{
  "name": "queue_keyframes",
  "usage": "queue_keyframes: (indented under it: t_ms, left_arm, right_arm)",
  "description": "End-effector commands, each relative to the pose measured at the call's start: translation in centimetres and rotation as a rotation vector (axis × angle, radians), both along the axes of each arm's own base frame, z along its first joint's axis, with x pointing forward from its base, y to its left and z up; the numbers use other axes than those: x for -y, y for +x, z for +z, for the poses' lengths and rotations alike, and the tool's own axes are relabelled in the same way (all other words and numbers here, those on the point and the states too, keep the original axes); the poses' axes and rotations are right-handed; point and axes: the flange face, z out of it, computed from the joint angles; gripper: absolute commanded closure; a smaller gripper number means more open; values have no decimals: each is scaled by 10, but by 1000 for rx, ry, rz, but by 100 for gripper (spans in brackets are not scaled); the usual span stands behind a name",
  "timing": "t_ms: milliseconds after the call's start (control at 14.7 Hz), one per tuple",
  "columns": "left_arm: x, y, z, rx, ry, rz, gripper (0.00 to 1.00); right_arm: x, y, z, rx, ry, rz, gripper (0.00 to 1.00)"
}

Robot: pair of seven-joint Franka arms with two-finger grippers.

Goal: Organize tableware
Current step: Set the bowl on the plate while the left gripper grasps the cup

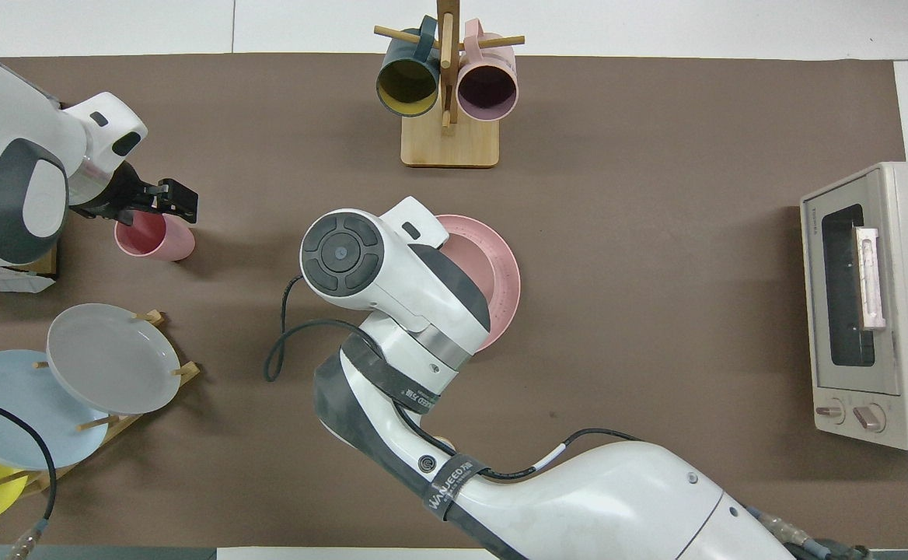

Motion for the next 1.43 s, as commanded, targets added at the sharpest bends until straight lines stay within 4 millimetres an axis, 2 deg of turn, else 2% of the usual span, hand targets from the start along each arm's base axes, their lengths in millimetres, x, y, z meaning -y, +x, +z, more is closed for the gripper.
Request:
queue_keyframes:
  t_ms: [0, 68, 136, 204, 272, 340, 407, 543, 679, 747, 883, 951, 1019, 1154, 1222, 1358]
  left_arm:
    - [0, -6, -6, 8, 19, -9, 11]
    - [-1, -7, -9, 7, 20, -11, 22]
    - [-1, -10, -14, 2, 21, -18, 40]
    - [-1, -12, -17, 1, 21, -18, 69]
    - [-1, -13, -19, -2, 21, -20, 94]
    - [-2, -13, -19, -2, 23, -24, 100]
    - [-3, -13, -18, -2, 22, -41, 100]
    - [-5, -9, -11, 6, 21, -47, 100]
    - [-2, -3, 8, 14, 16, -45, 100]
    - [2, 0, 25, 10, 16, -39, 100]
    - [23, 5, 69, 6, 17, 25, 100]
    - [37, 5, 100, 3, 2, 91, 100]
    - [59, 0, 123, -29, -15, 152, 100]
    - [109, -10, 166, -35, -24, 272, 100]
    - [141, -19, 177, -33, -32, 314, 100]
    - [224, -45, 183, -1, -42, 373, 100]
  right_arm:
    - [10, -6, 6, 21, -15, -13, 79]
    - [9, -3, 12, 28, -7, -15, 58]
    - [9, 2, 22, 23, -4, -27, 42]
    - [3, 0, 32, 11, -32, -23, 0]
    - [1, 4, 54, 23, -30, -29, 0]
    - [16, 17, 75, 39, -14, -54, 0]
    - [43, 32, 100, 55, 3, -73, 0]
    - [89, 39, 136, 42, -13, -13, 0]
    - [162, 45, 173, 10, -24, 3, 0]
    - [199, 45, 191, -10, -29, 7, 0]
    - [276, 46, 219, -75, -22, 1, 0]
    - [311, 45, 232, -110, 15, 5, 0]
    - [340, 40, 246, -115, 39, 24, 0]
    - [390, 16, 261, -110, 21, 80, 0]
    - [408, 12, 256, -123, 17, 98, 0]
    - [424, 13, 242, -128, 17, 86, 0]
